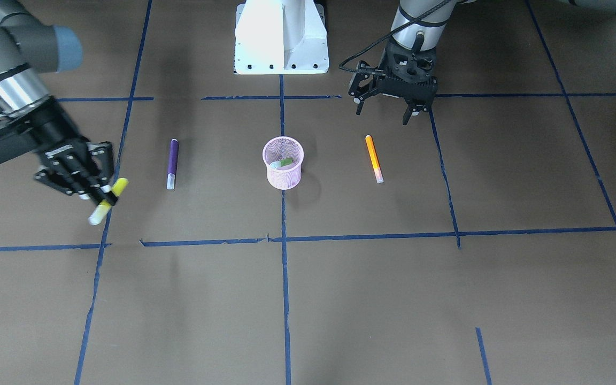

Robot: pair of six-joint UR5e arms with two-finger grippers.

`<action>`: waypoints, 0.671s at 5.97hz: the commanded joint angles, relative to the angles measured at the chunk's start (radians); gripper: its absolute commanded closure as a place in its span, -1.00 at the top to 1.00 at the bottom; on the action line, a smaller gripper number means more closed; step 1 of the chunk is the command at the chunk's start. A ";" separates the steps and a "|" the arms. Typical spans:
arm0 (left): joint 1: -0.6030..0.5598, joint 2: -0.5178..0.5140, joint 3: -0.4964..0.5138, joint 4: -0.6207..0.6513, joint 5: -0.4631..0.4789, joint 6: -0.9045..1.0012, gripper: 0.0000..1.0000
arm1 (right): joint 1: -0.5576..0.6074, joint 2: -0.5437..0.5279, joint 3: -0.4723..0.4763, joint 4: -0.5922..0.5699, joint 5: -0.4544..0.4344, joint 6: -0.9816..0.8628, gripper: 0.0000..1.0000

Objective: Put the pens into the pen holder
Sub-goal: 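Carry the yellow highlighter with the right gripper over the pen cup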

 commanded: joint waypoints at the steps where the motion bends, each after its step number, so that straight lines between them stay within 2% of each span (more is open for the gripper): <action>1: 0.000 -0.001 0.003 -0.001 0.000 -0.003 0.99 | -0.226 0.141 0.079 -0.242 -0.299 0.187 -0.99; 2: 0.004 -0.001 0.010 -0.001 0.000 -0.003 0.99 | -0.341 0.202 0.075 -0.326 -0.459 0.288 -0.99; 3: 0.004 -0.001 0.011 -0.001 0.000 -0.001 0.99 | -0.403 0.214 0.072 -0.340 -0.541 0.327 -0.98; 4: 0.004 -0.001 0.011 -0.003 0.000 -0.001 0.99 | -0.469 0.215 0.064 -0.344 -0.666 0.388 -0.96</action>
